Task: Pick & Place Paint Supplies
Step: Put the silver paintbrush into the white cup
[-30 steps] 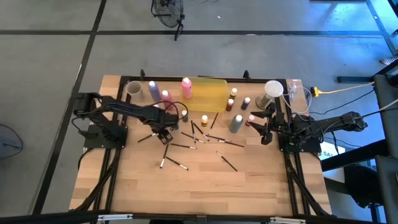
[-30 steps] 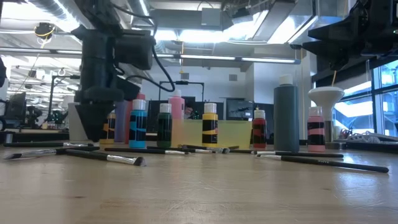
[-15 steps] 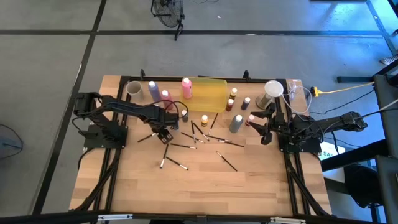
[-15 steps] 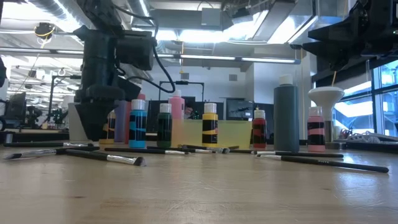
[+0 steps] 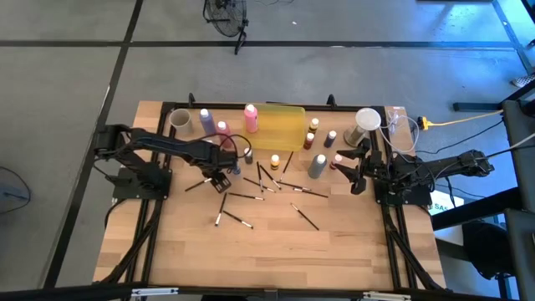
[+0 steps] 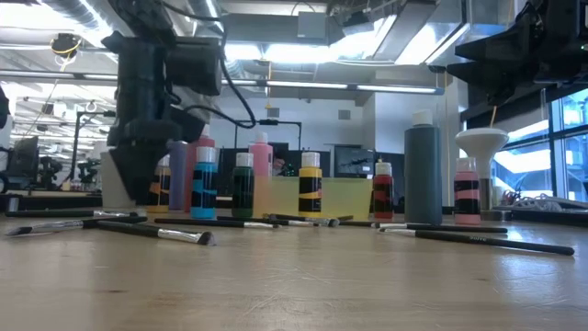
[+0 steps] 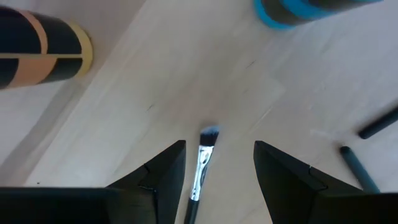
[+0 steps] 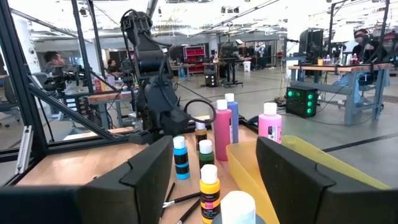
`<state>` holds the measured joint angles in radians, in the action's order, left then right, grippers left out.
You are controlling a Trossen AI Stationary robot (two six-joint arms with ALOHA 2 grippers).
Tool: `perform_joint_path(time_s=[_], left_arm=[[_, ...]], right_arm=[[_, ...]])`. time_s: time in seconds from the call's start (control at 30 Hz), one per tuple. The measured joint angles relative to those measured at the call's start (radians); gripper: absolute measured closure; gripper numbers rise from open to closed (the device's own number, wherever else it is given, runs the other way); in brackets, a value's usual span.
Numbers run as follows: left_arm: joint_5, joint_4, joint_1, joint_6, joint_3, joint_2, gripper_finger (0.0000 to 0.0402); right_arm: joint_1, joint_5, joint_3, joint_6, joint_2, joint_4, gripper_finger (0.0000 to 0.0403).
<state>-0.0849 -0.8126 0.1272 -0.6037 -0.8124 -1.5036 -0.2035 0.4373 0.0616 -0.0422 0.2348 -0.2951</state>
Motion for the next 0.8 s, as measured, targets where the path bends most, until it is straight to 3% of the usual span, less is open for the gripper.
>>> perform_joint_path(time_s=[0.8], left_arm=[[-0.010, -0.030, 0.000, -0.037, -0.002, 0.007, 0.0217]], right_arm=[[0.000, -0.002, 0.000, 0.000, 0.000, 0.000, 0.0170]])
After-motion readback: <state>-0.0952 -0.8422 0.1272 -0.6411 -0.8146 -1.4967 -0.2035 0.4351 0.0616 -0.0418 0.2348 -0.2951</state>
